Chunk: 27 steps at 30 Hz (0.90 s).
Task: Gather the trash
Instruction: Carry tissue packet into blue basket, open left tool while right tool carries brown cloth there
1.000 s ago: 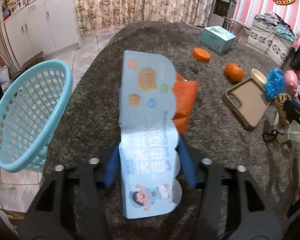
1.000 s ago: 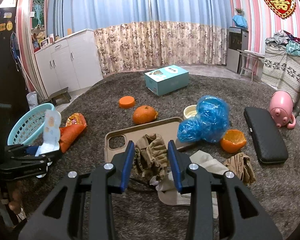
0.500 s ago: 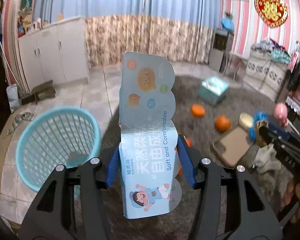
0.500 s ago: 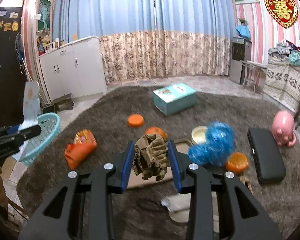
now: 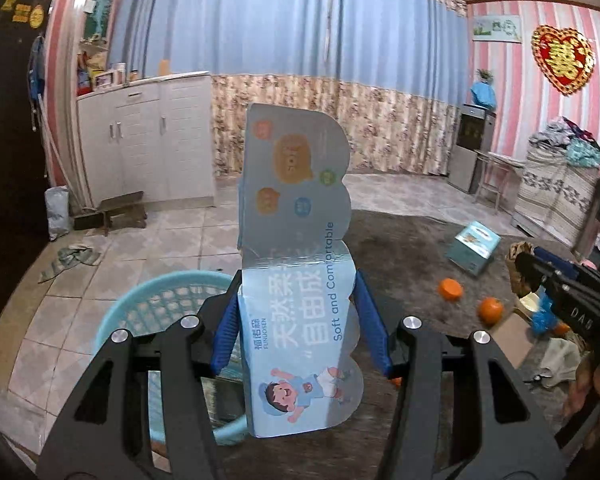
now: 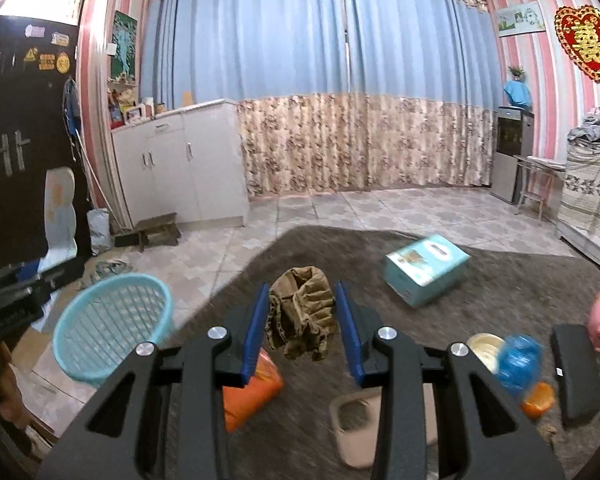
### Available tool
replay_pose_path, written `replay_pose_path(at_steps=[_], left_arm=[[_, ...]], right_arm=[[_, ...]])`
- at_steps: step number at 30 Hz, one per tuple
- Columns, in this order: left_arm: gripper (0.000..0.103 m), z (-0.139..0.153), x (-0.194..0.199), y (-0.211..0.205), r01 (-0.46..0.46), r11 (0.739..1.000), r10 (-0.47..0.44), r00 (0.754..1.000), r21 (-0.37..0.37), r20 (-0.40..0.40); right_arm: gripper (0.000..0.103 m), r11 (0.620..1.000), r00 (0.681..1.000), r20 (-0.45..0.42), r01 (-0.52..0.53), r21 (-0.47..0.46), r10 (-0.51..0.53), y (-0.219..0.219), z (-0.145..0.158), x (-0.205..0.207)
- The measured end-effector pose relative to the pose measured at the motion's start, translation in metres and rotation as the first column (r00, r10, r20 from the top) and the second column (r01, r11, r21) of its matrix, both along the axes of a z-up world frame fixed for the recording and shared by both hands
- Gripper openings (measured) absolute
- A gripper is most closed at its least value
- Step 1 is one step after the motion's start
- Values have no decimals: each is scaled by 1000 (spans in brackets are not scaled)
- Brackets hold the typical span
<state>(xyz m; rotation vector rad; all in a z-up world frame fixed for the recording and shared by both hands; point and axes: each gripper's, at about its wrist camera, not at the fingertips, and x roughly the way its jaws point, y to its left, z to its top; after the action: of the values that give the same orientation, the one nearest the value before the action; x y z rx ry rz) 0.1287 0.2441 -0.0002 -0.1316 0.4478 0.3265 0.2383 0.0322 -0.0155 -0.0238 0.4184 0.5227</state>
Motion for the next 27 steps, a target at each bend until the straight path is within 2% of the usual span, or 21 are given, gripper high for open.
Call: replay_pose_path(at_steps=[6,12,17,27], left_arm=[[52,-4,-2,35,-36,999,36,999,-7,-6],[52,-26,0,67,-50,998,48,998,-39,-46],[52,-50,7,95,-73,994,67,995,-87,-71],[53,-77,23,117,-85,994,77,991,-70,-107]], right_arm=[[35,998,998,13,-59,31,59,49,8,-1],[35,991,991,13,-134,8,133,92,-1,-12],[35,985,986,8,-167,-47,167,109,-20,-12],[35,987,987,-75,-144,-71,139,126,-48,13]])
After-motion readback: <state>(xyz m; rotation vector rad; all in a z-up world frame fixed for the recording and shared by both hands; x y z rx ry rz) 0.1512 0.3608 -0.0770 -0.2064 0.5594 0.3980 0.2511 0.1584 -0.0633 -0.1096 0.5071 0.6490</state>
